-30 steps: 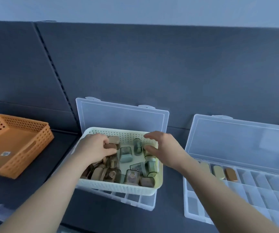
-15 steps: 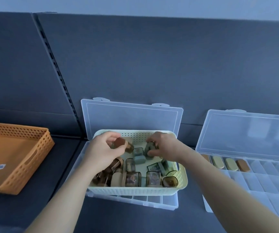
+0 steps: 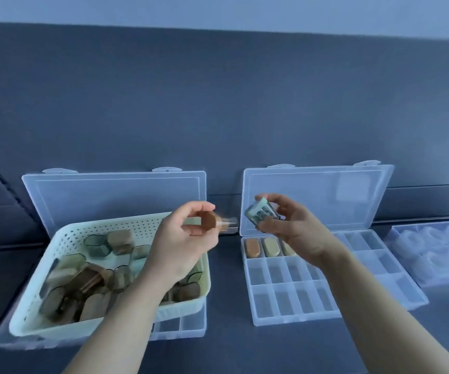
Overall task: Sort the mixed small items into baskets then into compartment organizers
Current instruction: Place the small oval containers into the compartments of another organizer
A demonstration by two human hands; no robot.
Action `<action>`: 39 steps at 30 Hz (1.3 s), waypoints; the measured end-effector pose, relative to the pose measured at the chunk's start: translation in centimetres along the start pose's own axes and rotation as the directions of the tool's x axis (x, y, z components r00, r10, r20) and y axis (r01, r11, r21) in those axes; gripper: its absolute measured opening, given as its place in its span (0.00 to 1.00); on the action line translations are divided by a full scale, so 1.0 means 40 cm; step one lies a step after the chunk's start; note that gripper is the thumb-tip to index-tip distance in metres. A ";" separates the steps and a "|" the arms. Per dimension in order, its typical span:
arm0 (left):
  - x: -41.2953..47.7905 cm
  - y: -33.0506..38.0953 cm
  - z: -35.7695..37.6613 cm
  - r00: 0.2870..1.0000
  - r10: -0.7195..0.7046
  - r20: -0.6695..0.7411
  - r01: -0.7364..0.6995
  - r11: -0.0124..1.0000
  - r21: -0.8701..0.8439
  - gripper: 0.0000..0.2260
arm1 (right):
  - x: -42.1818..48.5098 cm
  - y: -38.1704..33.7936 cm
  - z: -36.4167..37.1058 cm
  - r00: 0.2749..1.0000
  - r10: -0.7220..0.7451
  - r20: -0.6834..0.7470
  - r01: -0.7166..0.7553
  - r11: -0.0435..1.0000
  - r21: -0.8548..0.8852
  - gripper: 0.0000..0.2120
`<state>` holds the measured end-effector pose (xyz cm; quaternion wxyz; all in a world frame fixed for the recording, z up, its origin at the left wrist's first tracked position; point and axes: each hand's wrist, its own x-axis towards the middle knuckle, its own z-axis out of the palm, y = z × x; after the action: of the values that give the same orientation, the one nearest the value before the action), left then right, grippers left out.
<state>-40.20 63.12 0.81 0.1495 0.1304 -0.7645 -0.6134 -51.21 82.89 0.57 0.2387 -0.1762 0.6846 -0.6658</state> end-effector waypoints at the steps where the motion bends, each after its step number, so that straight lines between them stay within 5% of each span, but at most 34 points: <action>1: 0.006 0.003 0.047 1.000 0.005 0.011 -0.005 1.000 0.011 0.16 | -0.012 0.003 -0.042 0.999 0.001 -0.042 -0.002 1.000 -0.028 0.19; 7: 0.054 -0.015 0.321 0.991 0.034 0.128 -0.061 0.975 0.213 0.18 | -0.050 0.041 -0.303 0.968 0.018 -0.250 -0.058 0.986 -0.154 0.14; 16: 0.152 -0.051 0.601 0.945 0.013 0.327 -0.203 0.807 0.554 0.22 | -0.049 0.128 -0.538 0.937 -0.031 -0.348 -0.117 0.910 -0.397 0.15; 23: 0.179 -0.084 0.642 0.909 -0.065 0.413 -0.275 0.651 0.708 0.21 | -0.038 0.170 -0.585 0.958 0.011 -0.286 -0.161 0.847 -0.507 0.20; 39: 0.168 -0.118 0.619 0.938 -0.025 0.345 -0.240 0.669 0.703 0.18 | 0.012 0.216 -0.516 0.993 -0.001 -0.122 -0.102 0.543 -0.833 0.24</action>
<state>-55.96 81.79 -8.38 -0.0077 0.0303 -0.9661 -0.2561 -62.54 100.16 -8.10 0.1077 -0.2128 0.9358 -0.2596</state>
